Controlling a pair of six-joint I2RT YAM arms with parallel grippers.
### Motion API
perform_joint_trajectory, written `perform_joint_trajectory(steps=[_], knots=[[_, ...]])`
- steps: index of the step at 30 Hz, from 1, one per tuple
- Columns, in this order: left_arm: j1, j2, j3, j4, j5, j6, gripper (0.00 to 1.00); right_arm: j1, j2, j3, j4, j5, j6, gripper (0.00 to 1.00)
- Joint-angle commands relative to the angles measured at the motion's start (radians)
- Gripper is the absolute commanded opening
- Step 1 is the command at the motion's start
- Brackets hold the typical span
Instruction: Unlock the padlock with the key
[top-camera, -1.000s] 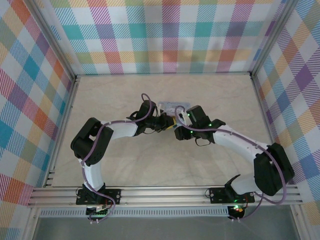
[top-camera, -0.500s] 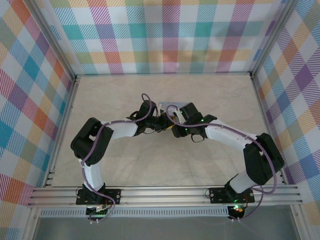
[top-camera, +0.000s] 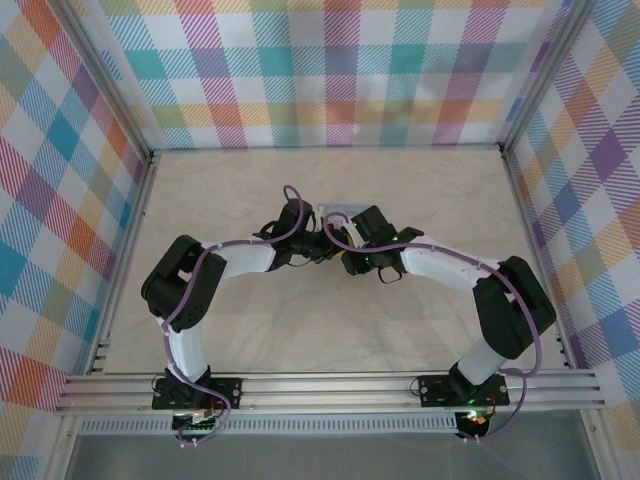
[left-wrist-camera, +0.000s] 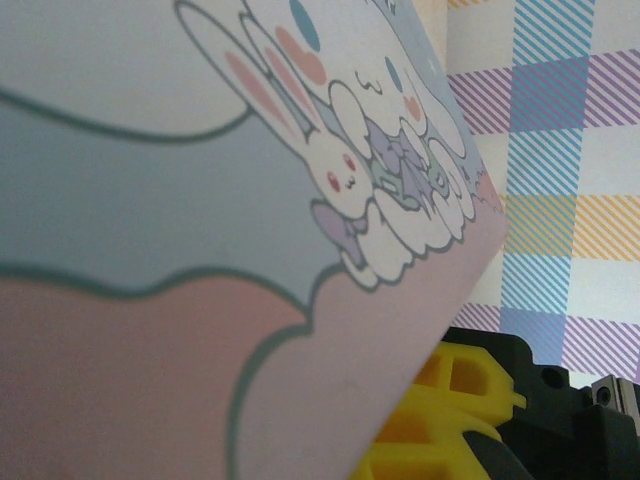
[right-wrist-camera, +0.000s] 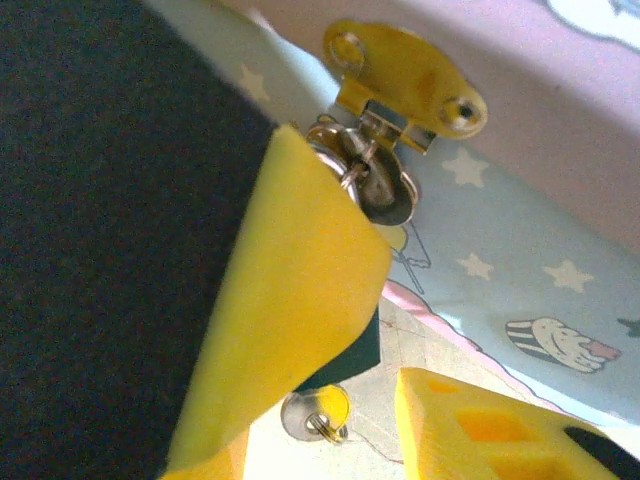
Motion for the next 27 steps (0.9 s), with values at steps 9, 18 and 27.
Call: perform_joint_trajectory(steps=[9, 18, 27], knots=[[-0.006, -0.04, 0.028, 0.021, 0.038, -0.002, 0.05, 0.009, 0.023, 0.046, 0.009, 0.018, -0.03, 0.26], [-0.005, -0.048, 0.023, 0.016, 0.029, 0.003, 0.05, 0.009, 0.012, 0.016, 0.018, -0.008, -0.033, 0.0], [-0.005, -0.045, -0.019, 0.002, -0.015, 0.008, 0.17, 0.008, 0.01, -0.04, 0.056, -0.031, -0.026, 0.0]])
